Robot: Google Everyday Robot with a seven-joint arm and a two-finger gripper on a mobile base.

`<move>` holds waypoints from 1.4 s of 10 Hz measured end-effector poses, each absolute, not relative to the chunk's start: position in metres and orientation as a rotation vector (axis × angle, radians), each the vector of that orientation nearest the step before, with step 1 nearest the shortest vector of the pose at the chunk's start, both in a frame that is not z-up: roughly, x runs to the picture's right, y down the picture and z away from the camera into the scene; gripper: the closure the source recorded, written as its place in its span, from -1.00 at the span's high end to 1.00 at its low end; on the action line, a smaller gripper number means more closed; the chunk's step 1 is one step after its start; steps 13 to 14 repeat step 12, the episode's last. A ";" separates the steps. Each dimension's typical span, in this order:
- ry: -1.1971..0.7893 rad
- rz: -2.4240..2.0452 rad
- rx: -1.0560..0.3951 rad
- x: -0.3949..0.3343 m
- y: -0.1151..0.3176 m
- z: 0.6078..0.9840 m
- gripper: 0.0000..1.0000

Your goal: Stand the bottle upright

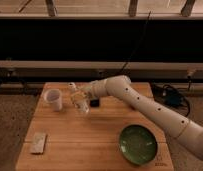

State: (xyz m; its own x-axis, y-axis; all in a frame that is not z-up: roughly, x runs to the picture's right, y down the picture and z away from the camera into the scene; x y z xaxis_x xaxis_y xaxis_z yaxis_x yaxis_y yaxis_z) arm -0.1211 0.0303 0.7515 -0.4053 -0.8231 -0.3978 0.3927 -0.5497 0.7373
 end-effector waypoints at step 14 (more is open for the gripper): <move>-0.580 -1.958 1.116 -0.082 0.076 0.794 -1.00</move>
